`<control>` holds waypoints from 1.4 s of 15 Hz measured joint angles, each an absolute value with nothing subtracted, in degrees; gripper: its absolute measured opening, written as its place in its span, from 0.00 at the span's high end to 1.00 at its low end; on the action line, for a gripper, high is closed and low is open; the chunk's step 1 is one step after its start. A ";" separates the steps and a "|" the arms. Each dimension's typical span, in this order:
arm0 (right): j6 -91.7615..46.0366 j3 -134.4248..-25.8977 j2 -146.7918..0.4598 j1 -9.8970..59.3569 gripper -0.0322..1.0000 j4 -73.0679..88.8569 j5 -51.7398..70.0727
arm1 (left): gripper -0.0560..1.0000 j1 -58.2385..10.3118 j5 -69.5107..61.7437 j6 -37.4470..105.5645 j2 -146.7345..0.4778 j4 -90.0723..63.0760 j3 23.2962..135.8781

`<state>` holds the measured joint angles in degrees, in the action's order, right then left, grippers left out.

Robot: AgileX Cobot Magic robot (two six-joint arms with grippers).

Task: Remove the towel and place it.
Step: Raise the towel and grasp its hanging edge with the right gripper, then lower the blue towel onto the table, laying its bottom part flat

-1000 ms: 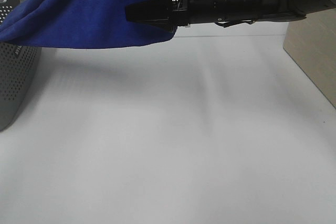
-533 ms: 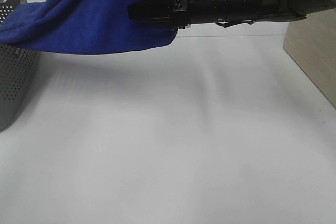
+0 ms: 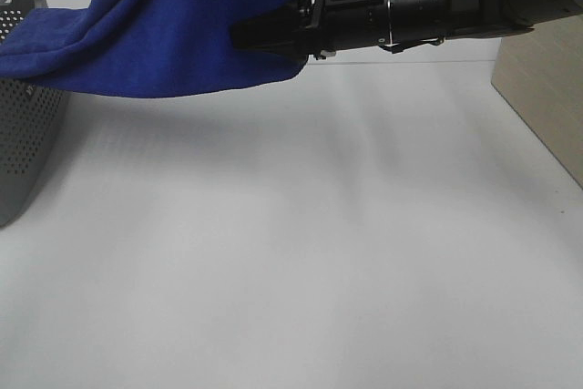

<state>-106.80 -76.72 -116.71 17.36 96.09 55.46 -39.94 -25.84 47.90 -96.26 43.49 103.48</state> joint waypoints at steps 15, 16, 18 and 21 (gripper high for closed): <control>-79.76 -76.72 -108.23 17.36 0.95 70.65 47.61 | 0.95 -39.94 -27.16 41.54 -96.26 43.20 103.48; -74.48 -76.72 -106.00 17.36 0.95 66.00 46.70 | 0.95 -39.94 -27.16 39.19 -96.26 42.51 103.48; -64.74 -77.92 -101.87 17.36 0.95 57.18 46.24 | 0.95 -39.94 -27.16 34.95 -96.26 40.16 103.48; -48.82 -84.68 -97.23 17.36 0.95 40.16 49.05 | 0.95 -39.94 -25.15 29.39 -96.26 35.58 103.48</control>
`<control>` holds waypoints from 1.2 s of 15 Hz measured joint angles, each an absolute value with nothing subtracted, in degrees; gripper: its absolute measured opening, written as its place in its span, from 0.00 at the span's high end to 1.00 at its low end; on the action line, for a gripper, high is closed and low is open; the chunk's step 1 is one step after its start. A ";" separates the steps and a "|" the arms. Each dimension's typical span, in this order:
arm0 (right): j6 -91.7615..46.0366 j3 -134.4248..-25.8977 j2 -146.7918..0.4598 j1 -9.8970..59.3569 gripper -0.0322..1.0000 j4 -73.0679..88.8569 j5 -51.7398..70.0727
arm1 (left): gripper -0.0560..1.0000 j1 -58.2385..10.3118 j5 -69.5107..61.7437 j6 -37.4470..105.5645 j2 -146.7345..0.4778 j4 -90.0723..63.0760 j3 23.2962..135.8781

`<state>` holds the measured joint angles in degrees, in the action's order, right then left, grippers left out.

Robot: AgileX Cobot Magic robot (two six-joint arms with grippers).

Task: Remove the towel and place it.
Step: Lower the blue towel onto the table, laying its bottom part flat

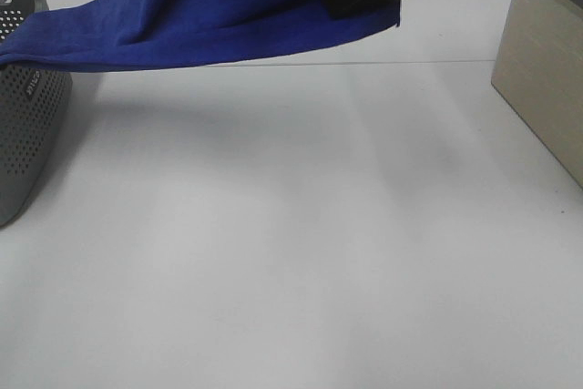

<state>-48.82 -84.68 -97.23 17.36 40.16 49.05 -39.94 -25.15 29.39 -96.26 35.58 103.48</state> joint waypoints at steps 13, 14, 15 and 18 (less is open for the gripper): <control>-36.38 -114.53 -95.97 17.36 0.95 2.98 48.53 | 0.95 -32.83 -3.72 14.84 -96.26 35.01 104.28; -36.38 -114.53 -95.97 17.36 0.95 2.64 44.06 | 0.95 -32.43 -1.38 14.84 -96.26 36.27 104.39; -36.38 -114.53 -95.97 17.36 0.95 2.52 39.99 | 0.95 -31.68 0.86 14.84 -96.26 36.78 104.45; -36.38 -114.53 -95.97 17.36 0.95 2.52 29.56 | 0.95 -27.67 6.19 14.84 -96.26 34.55 104.45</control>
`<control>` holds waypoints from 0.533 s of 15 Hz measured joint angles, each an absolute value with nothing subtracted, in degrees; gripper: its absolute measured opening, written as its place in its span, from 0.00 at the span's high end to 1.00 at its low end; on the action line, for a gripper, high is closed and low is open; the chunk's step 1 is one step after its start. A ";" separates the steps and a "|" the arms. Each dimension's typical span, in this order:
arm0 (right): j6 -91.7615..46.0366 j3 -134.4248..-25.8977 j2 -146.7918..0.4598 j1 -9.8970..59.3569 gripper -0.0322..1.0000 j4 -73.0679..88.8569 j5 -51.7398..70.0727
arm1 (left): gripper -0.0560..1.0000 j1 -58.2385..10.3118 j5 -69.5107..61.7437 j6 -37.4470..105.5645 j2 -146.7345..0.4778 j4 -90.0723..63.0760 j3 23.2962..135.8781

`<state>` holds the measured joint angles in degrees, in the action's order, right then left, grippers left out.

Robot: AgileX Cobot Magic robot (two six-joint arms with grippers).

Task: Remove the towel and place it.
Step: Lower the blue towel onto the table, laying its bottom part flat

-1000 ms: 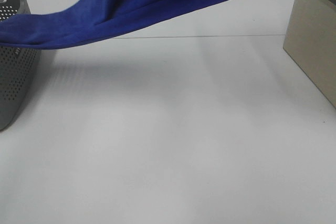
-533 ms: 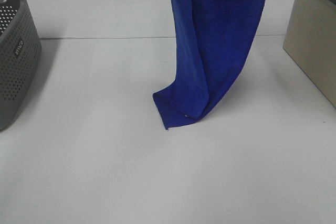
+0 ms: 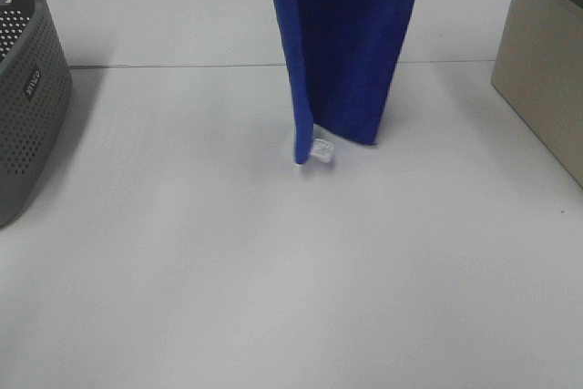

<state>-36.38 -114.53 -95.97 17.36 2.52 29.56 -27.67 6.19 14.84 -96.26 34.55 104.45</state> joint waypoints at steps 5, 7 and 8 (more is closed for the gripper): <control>-36.33 -114.53 -98.09 17.36 0.95 4.18 17.59 | 0.95 -24.58 13.35 14.84 -97.12 30.48 104.85; -36.33 -114.53 -99.35 17.36 0.95 4.58 14.67 | 0.95 -23.26 13.64 14.84 -99.29 30.42 106.74; -36.33 -114.53 -100.10 17.36 0.95 4.58 13.29 | 0.95 -22.63 13.64 14.84 -100.78 30.42 108.12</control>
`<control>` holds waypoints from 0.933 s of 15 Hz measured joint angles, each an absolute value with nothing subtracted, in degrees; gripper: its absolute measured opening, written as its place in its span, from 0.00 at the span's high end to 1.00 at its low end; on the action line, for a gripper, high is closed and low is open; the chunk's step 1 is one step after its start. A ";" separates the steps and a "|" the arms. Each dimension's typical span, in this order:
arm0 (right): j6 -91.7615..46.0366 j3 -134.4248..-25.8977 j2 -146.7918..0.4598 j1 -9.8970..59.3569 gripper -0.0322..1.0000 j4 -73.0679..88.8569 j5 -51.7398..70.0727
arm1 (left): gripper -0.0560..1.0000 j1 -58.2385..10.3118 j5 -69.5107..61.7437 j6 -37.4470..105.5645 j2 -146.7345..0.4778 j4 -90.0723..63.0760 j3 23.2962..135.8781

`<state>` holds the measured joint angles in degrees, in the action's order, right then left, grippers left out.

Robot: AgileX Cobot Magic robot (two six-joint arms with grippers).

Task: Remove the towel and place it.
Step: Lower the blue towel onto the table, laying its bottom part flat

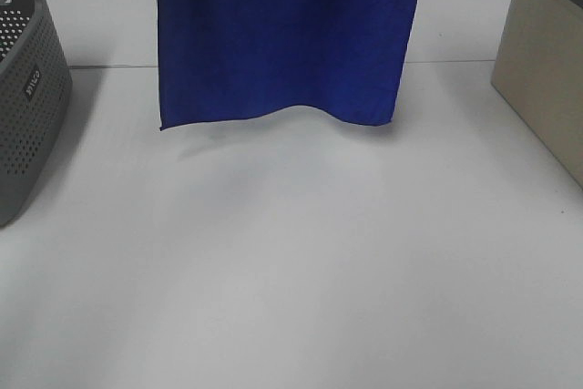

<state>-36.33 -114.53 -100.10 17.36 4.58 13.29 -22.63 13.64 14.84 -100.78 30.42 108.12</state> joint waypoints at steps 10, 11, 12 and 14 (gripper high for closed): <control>-36.33 -124.45 -114.94 17.36 0.95 5.79 -3.72 | 0.95 -18.11 15.01 14.84 -119.00 30.48 128.06; -36.33 -125.94 -116.14 17.36 0.95 5.96 -4.07 | 0.95 -17.36 15.41 14.84 -121.81 30.42 131.67; -36.33 -129.55 -118.20 17.36 0.95 6.76 -4.70 | 0.95 -16.84 16.04 14.84 -124.27 30.42 134.99; -36.33 -134.42 -121.87 17.36 0.95 7.68 -4.93 | 0.95 -16.10 16.33 14.84 -128.86 30.42 141.41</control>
<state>-36.33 -134.42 -121.87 17.36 7.68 -4.93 -16.10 16.33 14.84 -128.86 30.42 141.41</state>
